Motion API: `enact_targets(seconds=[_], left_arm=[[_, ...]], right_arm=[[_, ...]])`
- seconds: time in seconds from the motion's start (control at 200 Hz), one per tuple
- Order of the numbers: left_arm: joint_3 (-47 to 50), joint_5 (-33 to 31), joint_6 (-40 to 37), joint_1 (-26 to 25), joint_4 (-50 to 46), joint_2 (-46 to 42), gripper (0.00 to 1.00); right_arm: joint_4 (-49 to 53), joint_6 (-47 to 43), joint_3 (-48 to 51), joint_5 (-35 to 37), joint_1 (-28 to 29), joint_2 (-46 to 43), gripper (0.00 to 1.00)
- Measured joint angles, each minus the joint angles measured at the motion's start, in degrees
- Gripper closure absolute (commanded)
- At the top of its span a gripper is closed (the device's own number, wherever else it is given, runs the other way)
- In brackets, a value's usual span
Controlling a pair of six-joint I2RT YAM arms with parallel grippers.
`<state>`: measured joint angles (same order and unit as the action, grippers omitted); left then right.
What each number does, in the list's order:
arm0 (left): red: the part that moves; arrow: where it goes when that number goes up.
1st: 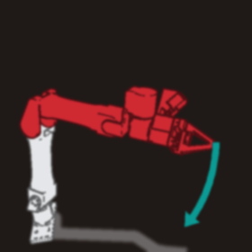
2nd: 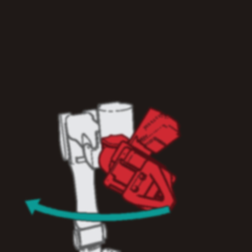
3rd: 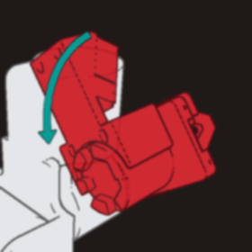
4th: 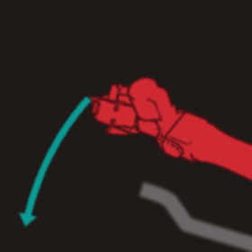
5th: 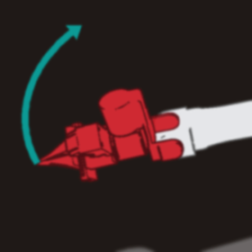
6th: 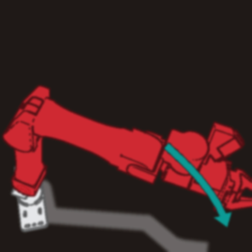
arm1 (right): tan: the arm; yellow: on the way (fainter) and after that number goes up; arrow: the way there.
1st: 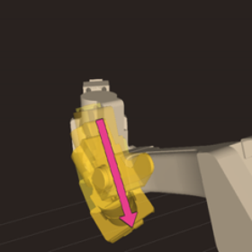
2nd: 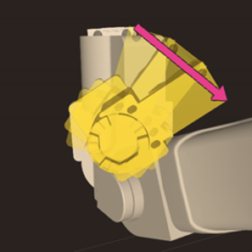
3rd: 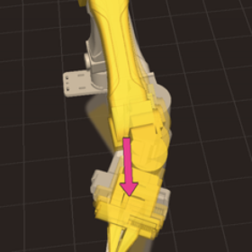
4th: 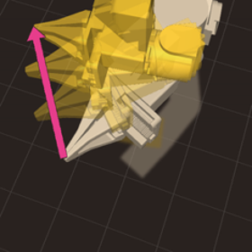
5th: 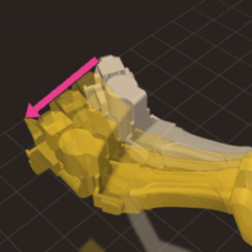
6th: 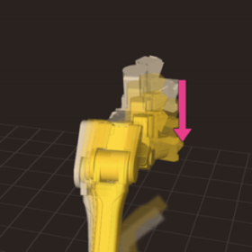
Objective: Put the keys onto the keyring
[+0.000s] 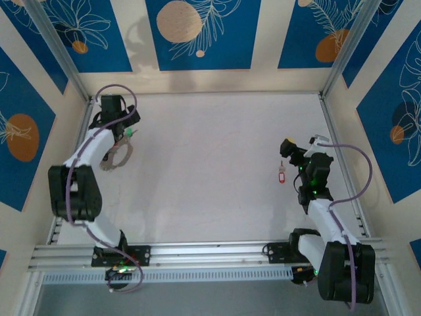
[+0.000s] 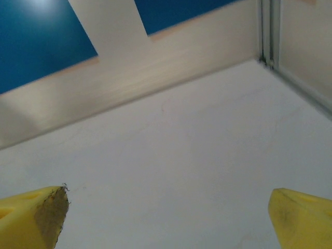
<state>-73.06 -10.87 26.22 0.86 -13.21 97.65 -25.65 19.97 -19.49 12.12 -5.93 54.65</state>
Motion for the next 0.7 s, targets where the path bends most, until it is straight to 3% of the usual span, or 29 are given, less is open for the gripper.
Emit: enact_targets(seconds=[0.15, 0.32, 0.7], left_arm=[[-0.09, 9.27, 1.07, 3.08, -2.45, 8.41, 0.00], [-4.66, 17.27, -1.09, 3.26, -6.58, 15.58, 0.00], [-2.21, 25.73, -1.03, 3.26, -4.59, 16.13, 0.00]], right_arm=[[4.48, 0.81, -0.31, -1.25, -0.04, 1.88, 0.01], [4.90, 1.27, -0.31, -1.62, -0.11, 2.58, 0.01], [5.03, 2.21, -0.31, -1.57, -1.09, 2.51, 0.01]])
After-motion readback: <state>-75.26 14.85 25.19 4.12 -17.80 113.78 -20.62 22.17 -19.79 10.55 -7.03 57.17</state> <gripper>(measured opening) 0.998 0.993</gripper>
